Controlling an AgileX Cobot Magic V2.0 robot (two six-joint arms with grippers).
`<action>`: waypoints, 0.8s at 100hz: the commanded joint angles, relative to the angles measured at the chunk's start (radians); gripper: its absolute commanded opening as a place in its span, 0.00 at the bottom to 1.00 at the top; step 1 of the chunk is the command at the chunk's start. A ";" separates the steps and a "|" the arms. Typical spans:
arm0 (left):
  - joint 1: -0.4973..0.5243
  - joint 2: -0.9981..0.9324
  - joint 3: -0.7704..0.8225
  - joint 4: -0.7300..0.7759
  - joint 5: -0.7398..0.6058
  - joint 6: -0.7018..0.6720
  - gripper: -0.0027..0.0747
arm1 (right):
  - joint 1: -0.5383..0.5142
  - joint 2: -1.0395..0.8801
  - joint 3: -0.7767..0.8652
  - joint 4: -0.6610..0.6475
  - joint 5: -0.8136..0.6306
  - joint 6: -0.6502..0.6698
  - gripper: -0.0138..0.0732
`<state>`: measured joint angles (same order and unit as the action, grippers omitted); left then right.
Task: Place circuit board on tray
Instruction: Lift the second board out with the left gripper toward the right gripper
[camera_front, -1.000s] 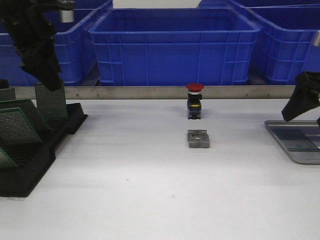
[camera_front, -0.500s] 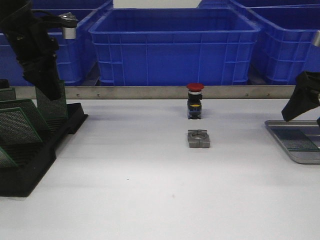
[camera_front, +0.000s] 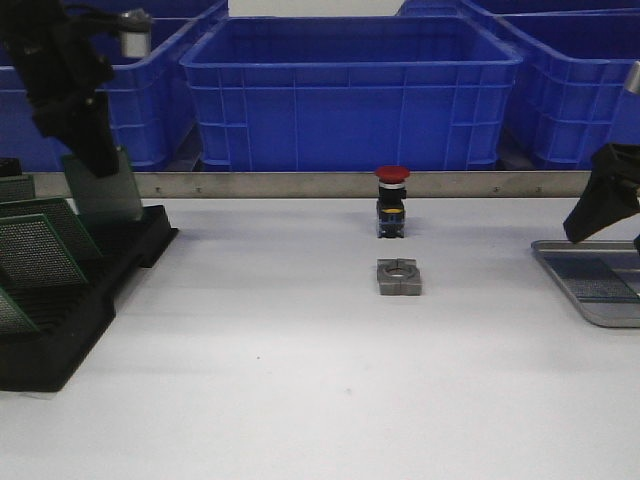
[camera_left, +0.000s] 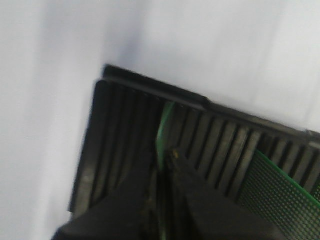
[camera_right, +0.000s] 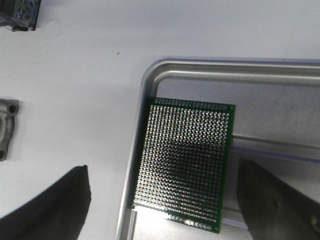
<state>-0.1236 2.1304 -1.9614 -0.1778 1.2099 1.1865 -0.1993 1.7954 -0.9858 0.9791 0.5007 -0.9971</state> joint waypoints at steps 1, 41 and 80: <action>0.003 -0.064 -0.097 -0.068 0.015 -0.023 0.01 | -0.005 -0.052 -0.019 0.018 0.013 -0.016 0.86; -0.006 -0.120 -0.198 -0.340 0.066 -0.047 0.01 | 0.012 -0.054 -0.019 0.019 0.100 -0.041 0.86; -0.111 -0.198 -0.097 -0.438 0.066 -0.047 0.01 | 0.256 -0.085 -0.019 0.026 0.193 -0.244 0.86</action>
<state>-0.2062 2.0056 -2.0650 -0.5580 1.2456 1.1486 0.0022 1.7750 -0.9858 0.9732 0.6610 -1.1720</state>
